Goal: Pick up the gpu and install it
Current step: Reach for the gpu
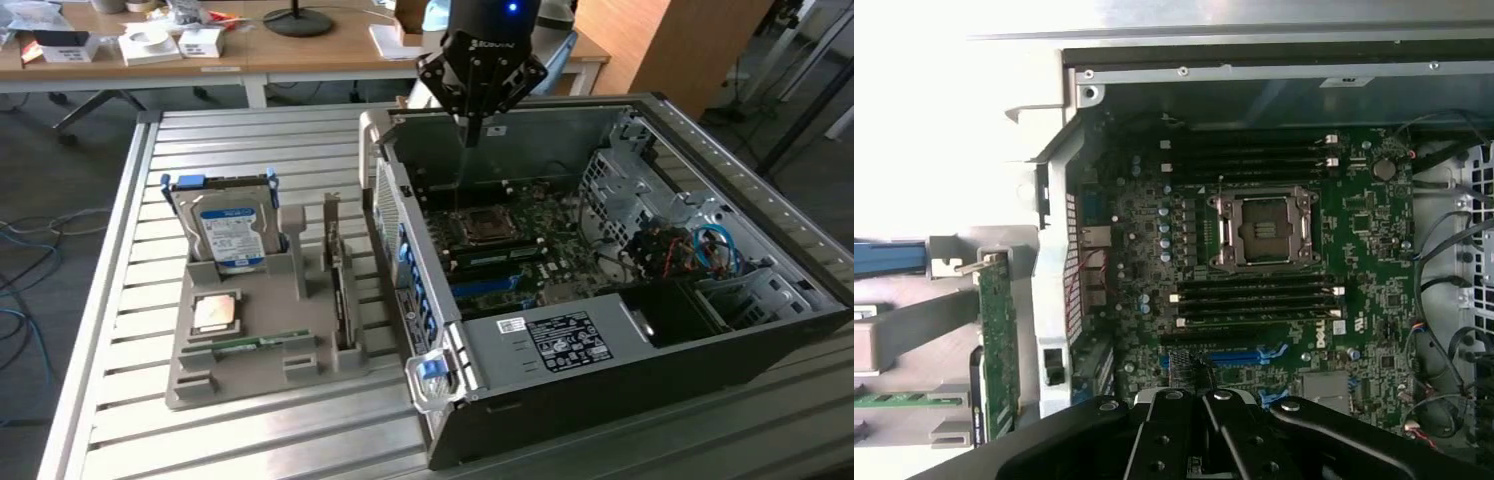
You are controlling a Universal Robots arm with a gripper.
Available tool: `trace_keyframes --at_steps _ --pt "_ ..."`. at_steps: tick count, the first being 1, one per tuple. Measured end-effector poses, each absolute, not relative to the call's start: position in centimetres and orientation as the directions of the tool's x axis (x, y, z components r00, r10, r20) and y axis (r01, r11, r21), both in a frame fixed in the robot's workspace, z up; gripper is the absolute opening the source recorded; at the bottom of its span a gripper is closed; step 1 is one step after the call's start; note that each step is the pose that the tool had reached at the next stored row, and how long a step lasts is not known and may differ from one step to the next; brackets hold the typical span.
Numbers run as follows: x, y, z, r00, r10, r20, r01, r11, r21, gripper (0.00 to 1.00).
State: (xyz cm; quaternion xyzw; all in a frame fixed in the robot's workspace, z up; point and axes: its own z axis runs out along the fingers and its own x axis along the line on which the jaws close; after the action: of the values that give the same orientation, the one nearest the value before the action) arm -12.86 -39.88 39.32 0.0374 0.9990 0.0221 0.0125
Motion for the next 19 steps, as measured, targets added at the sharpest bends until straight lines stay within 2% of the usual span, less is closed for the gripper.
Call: trace_keyframes --at_steps 19 --pt "-16.9 -39.8 39.2 -0.997 0.075 -0.023 0.074 0.996 0.045 0.11"
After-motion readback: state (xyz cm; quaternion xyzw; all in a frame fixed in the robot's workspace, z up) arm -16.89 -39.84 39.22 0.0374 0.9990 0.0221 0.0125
